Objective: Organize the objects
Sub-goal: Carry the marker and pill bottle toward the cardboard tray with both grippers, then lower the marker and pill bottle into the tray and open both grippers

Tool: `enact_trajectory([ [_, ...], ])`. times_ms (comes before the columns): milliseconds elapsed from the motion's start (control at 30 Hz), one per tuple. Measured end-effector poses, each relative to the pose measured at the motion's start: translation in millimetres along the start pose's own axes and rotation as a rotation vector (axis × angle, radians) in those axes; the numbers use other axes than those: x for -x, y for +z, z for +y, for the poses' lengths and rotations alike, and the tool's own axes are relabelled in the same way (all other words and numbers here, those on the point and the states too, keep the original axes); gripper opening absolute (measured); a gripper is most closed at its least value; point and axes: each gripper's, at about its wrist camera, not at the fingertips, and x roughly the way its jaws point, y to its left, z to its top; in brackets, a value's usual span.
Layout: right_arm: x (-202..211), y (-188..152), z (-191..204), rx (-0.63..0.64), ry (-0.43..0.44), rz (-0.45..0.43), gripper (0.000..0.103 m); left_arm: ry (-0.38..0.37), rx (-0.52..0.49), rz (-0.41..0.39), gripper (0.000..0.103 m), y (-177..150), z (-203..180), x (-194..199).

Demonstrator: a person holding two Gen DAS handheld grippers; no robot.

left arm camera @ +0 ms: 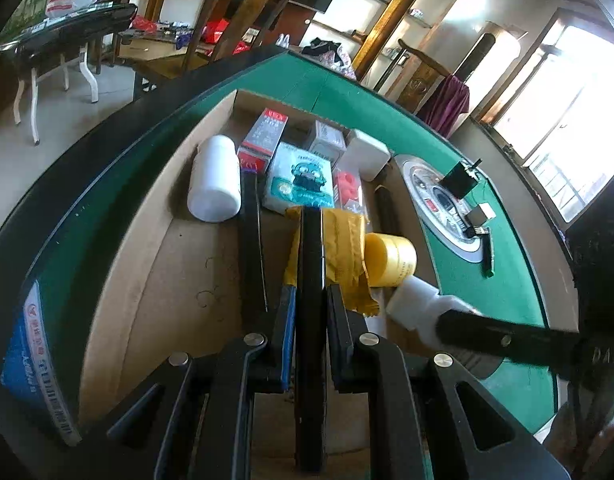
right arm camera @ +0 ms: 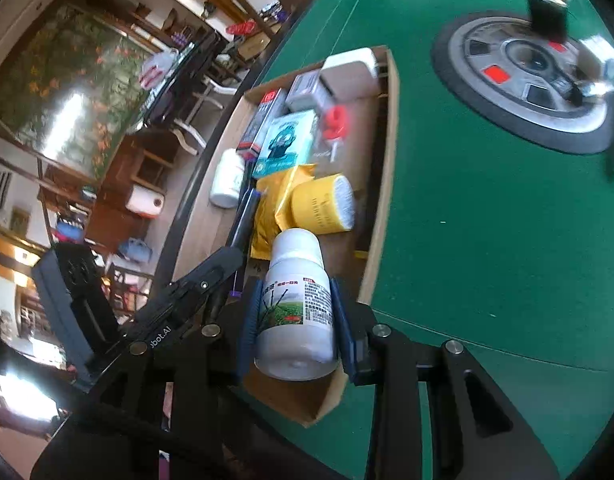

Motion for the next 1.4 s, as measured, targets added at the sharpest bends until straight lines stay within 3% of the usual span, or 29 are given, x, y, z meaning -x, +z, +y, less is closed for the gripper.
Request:
enact_trajectory([
  [400, -18, -11, 21, 0.122, -0.160, -0.016, 0.032, 0.072, -0.042, -0.018, 0.012, -10, 2, 0],
  [667, -39, -27, 37, 0.214, -0.268, 0.008, 0.032, 0.055, -0.008, -0.042, 0.013, -10, 14, 12],
  [967, -44, -39, 46, 0.280, -0.340, -0.026, 0.032, 0.042, 0.020, -0.138, 0.013, -8, 25, 37],
  [1000, -43, -39, 47, 0.284, -0.344, -0.029, 0.032, 0.044, 0.022, -0.144, 0.014, -7, 25, 39],
  [1067, -42, -40, 48, 0.293, -0.353, -0.034, 0.032, 0.049, 0.029, -0.157, 0.028, -6, 27, 43],
  [1133, -40, -41, 47, 0.303, -0.362, -0.040, 0.032, 0.049, 0.044, -0.174, 0.050, -5, 28, 47],
  [1400, -30, -47, 52, 0.358, -0.424, -0.087, 0.034, 0.045, 0.071, -0.203, 0.055, -3, 32, 56],
])
